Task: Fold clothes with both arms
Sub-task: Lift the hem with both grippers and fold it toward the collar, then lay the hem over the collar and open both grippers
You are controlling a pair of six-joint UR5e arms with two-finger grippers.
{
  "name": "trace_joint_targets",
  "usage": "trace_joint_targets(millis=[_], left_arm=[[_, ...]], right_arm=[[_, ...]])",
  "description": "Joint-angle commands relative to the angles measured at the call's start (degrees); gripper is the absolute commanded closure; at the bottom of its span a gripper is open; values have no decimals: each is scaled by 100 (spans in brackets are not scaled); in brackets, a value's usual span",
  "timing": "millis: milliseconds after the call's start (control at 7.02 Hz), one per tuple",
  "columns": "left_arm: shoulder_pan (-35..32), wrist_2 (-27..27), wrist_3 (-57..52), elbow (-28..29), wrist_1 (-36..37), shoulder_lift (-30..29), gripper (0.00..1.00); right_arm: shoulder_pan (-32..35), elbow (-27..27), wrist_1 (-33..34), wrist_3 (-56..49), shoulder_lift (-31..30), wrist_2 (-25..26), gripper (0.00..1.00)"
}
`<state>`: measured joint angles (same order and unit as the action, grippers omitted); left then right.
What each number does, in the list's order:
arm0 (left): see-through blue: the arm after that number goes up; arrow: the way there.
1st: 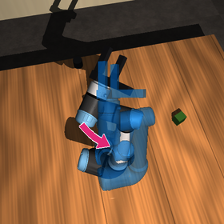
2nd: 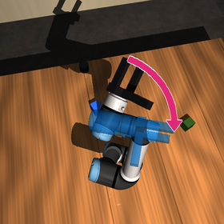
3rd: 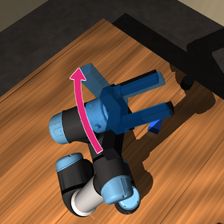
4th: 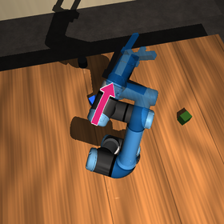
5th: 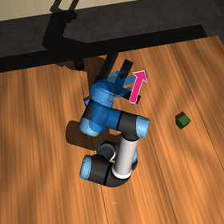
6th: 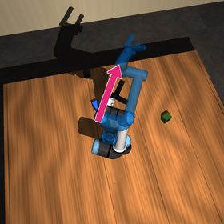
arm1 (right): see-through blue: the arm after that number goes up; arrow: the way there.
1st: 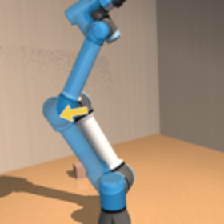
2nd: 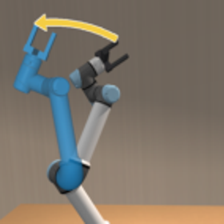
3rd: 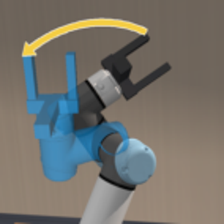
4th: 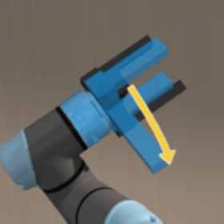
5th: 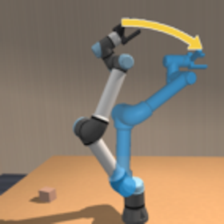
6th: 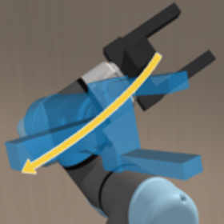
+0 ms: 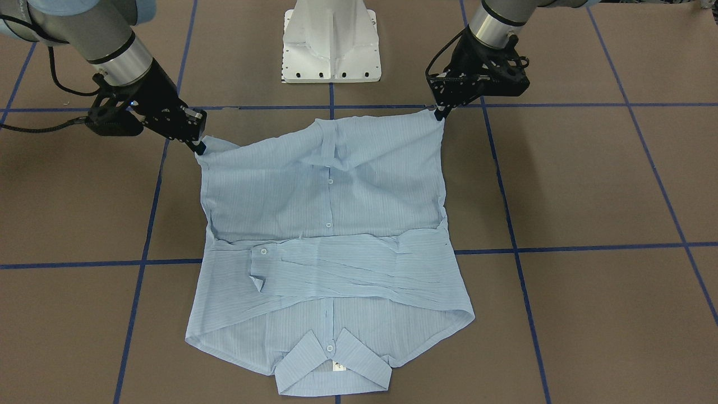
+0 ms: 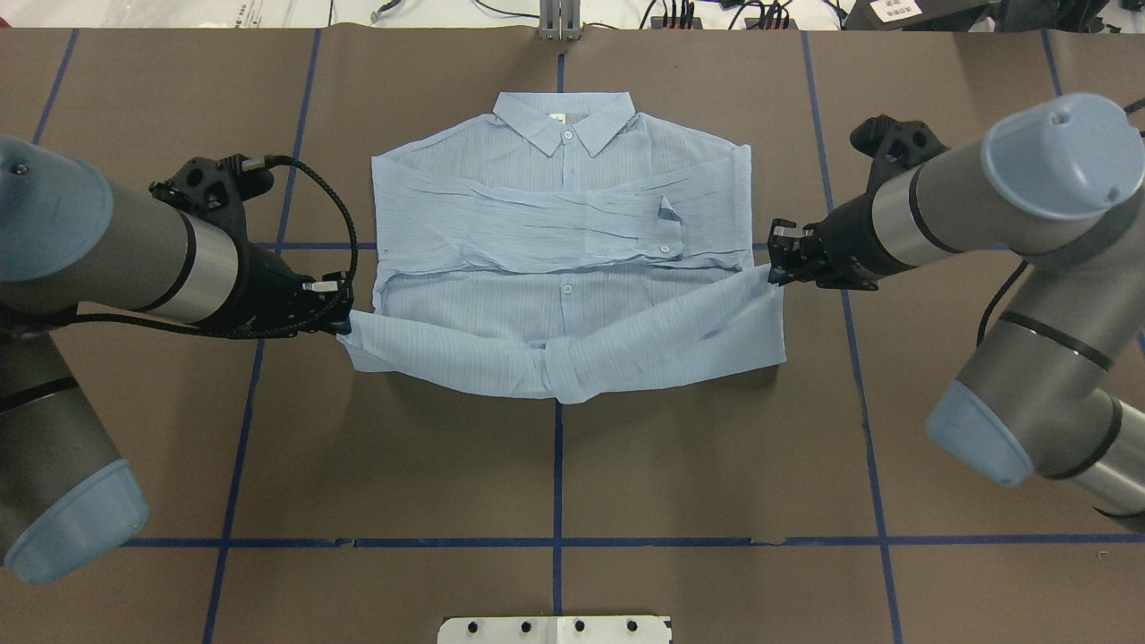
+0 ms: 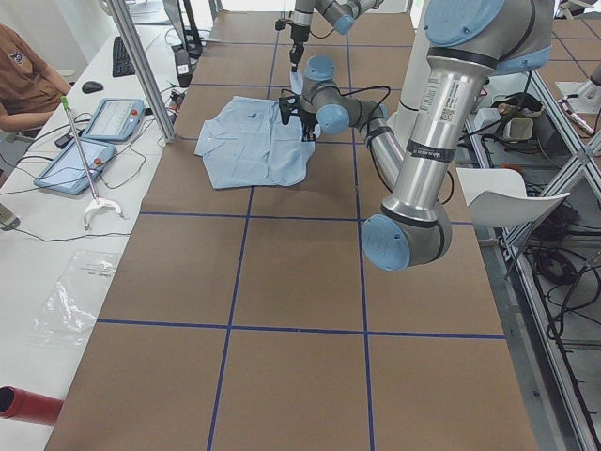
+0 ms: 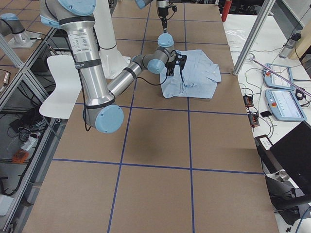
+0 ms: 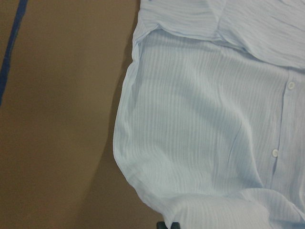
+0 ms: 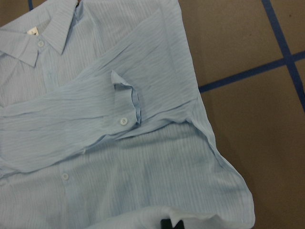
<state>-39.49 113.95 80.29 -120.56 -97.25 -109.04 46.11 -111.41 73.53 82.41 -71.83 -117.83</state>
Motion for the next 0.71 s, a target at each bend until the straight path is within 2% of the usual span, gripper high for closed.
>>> trace_joint_targets(millis=[0, 285, 428, 570], left_arm=[[-365, 22, -328, 767, -49, -494, 100], [-768, 22, -409, 1619, -425, -1098, 100], [-866, 22, -496, 2294, -662, -1424, 100], [-1041, 22, -514, 2936, -1352, -1523, 100]], right_arm=[[808, 968, -5, -275, 781, -440, 100], [1031, 1934, -14, -374, 1527, -531, 100], [1031, 2417, -31, -470, 1818, -539, 100], [1031, 2788, -32, -645, 2030, -540, 100]])
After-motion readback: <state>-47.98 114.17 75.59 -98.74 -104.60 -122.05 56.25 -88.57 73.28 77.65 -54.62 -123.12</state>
